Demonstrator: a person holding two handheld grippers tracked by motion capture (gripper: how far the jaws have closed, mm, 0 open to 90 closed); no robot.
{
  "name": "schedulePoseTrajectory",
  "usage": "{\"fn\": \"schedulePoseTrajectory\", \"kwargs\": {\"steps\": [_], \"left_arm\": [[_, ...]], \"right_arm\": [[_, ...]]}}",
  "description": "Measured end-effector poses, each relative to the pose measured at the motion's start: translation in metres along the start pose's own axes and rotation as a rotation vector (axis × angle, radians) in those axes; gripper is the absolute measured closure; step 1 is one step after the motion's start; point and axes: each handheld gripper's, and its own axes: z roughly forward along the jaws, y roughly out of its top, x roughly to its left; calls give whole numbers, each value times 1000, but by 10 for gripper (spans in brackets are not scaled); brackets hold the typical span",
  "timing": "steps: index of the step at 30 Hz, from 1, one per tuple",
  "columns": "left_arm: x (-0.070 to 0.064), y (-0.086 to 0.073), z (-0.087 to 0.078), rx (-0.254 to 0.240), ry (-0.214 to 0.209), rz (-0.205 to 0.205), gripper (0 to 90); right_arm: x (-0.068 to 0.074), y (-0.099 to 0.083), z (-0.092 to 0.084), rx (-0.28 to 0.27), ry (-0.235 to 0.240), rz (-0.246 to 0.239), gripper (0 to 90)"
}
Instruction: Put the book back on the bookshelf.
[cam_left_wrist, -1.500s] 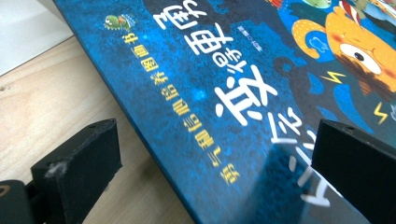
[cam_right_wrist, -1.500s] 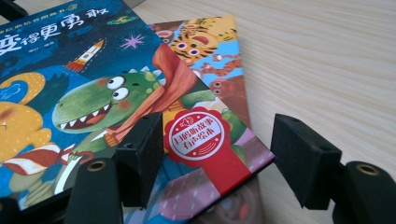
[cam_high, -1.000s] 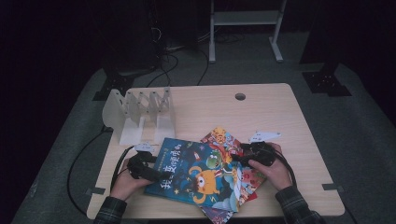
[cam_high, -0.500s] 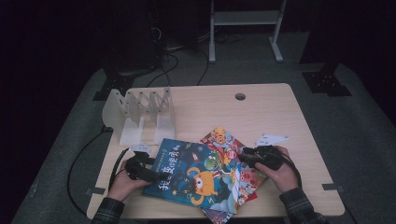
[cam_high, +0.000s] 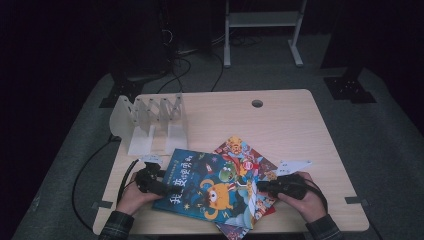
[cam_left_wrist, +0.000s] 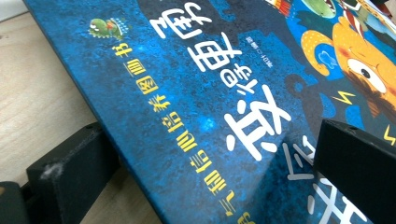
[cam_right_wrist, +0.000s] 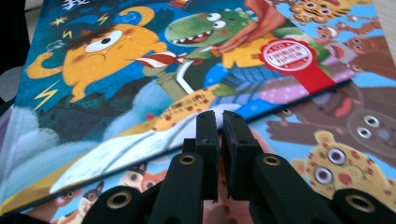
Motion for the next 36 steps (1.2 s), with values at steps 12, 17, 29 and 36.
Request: {"fn": "schedulePoseTrajectory", "kwargs": {"steps": [12,17,29,36], "left_arm": [[-2,4,3,14,-24,-22,0],[-3,6,1,18,-16,-28,0],[-13,21,-22,-57,-33,-26,19],[-19,34,-34,-59,-14,-18,97]], "right_arm": [[2,3,3,42,-15,-90,857],[2,3,4,45,-15,-93,856],[2,5,4,51,-16,-87,849],[1,5,5,51,-7,-82,852]]}}
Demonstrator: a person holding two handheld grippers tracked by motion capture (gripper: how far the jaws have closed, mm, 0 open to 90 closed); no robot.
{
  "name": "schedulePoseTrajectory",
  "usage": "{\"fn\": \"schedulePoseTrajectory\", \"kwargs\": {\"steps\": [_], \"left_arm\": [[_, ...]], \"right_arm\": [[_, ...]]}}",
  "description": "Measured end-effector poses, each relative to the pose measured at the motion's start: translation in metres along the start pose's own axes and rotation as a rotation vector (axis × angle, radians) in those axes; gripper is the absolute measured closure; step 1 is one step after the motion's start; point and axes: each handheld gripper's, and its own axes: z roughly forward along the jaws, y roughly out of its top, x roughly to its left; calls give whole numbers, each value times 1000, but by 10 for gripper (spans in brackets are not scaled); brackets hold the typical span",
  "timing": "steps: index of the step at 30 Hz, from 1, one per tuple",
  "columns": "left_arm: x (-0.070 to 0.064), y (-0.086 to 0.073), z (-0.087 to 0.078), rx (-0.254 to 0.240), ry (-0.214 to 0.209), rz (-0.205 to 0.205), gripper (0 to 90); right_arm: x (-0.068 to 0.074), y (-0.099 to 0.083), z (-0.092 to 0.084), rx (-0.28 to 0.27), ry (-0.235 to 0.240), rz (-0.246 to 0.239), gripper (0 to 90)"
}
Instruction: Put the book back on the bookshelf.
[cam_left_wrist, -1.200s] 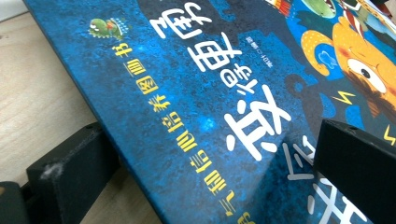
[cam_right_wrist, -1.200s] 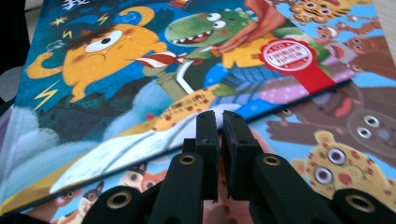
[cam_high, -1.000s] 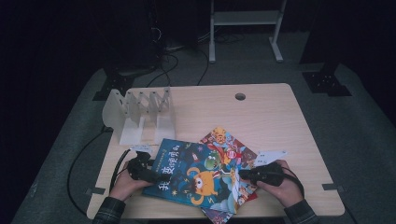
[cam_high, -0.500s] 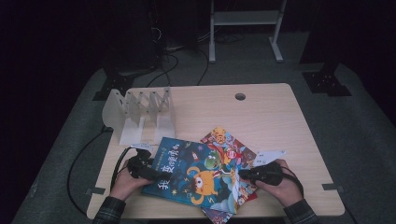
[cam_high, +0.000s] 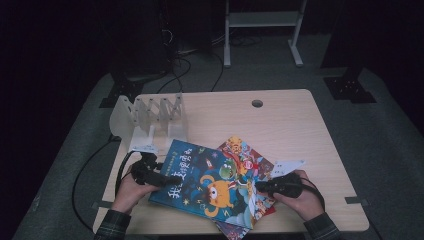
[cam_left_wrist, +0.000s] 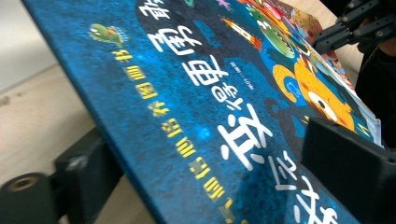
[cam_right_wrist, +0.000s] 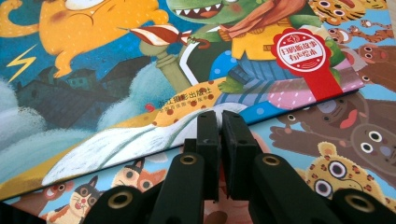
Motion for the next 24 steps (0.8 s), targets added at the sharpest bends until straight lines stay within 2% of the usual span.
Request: {"fn": "schedulePoseTrajectory", "kwargs": {"steps": [6,9,14,18,24], "left_arm": [[-2,9,-9,-3,1,3,187],[-5,15,-14,0,6,7,271],[-8,24,-18,4,6,2,287],[-11,30,-23,-2,1,6,355],[-16,44,-31,-6,-33,-3,438]], "right_arm": [[-1,0,0,-1,5,5,854],[-1,-1,0,-6,10,20,854],[-2,-2,0,-10,13,25,853],[-3,-3,0,-18,21,33,853],[-4,-3,0,-20,26,33,854]]}}
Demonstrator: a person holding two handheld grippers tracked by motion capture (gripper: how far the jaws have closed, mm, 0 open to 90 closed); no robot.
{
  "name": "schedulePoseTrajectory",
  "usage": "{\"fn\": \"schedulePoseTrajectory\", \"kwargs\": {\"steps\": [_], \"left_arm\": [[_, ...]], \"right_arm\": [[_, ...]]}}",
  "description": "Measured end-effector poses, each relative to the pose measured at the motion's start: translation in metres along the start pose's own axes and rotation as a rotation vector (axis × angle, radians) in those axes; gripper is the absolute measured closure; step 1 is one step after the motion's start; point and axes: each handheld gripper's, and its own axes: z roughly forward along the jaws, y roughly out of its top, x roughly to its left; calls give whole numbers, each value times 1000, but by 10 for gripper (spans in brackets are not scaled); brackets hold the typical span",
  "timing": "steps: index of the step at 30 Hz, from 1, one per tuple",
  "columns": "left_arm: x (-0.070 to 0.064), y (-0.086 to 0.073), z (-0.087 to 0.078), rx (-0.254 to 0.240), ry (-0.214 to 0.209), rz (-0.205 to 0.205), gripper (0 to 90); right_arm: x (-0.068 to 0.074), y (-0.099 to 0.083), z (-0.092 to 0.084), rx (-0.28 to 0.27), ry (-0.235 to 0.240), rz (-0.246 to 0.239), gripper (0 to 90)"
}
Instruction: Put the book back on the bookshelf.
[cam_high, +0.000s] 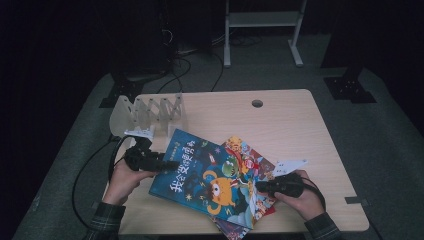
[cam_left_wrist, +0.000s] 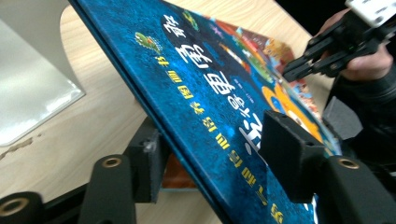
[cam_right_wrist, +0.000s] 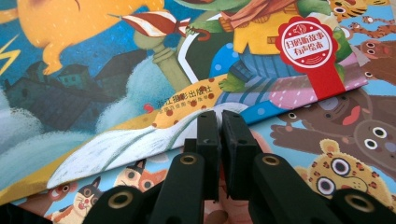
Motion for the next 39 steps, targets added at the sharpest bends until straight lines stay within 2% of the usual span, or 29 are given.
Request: {"fn": "schedulePoseTrajectory", "kwargs": {"steps": [11,16,21,27,39], "left_arm": [[-15,34,-7,30,-23,20,511],[-23,54,-10,42,-7,28,522],[-32,76,-15,45,-11,35,597],[-37,90,-17,68,-19,30,611],[-45,112,-20,130,10,67,661]], "right_arm": [[0,2,1,6,9,-11,873],[2,4,4,6,15,-21,881],[6,9,11,8,29,-37,880],[10,13,17,9,36,-51,880],[16,20,25,10,52,-57,876]]}}
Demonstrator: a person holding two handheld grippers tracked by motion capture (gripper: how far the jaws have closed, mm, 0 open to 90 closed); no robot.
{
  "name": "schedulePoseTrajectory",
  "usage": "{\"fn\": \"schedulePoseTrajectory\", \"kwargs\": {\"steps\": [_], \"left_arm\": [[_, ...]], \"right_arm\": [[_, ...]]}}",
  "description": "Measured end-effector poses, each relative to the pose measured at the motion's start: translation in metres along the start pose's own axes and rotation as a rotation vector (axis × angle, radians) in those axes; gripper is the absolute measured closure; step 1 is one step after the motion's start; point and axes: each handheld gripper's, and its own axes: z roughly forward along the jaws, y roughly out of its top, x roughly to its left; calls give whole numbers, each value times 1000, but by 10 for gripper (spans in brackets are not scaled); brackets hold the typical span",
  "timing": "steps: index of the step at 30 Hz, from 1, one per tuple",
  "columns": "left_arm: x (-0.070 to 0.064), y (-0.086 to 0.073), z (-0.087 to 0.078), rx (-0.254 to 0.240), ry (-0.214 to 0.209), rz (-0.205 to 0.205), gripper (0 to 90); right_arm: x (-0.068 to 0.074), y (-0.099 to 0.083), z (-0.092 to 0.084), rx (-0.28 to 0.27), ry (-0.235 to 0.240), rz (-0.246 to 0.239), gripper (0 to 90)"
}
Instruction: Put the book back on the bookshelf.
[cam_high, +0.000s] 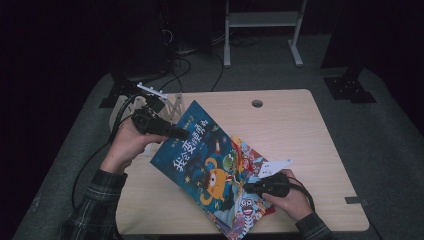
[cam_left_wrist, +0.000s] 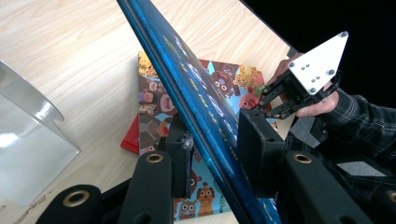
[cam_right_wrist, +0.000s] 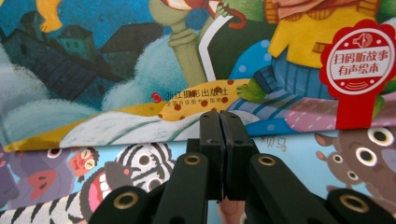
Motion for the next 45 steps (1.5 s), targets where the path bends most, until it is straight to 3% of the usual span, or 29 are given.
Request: {"fn": "schedulePoseTrajectory", "kwargs": {"steps": [15,21,25,29,36,45], "left_arm": [[-4,31,-2,63,2,-9,718],[-11,43,-4,88,16,9,737],[-18,52,-8,85,35,24,763],[-22,57,-11,88,33,33,790],[-27,64,-14,120,30,34,816],[-40,69,-21,153,71,92,828]], "right_arm": [[6,7,10,-8,6,-10,858],[6,7,13,-30,14,0,755],[4,7,13,-46,-16,8,651],[0,4,11,-52,-46,26,607],[-5,0,6,-62,-68,50,592],[-7,-2,4,-65,-82,55,592]]}}
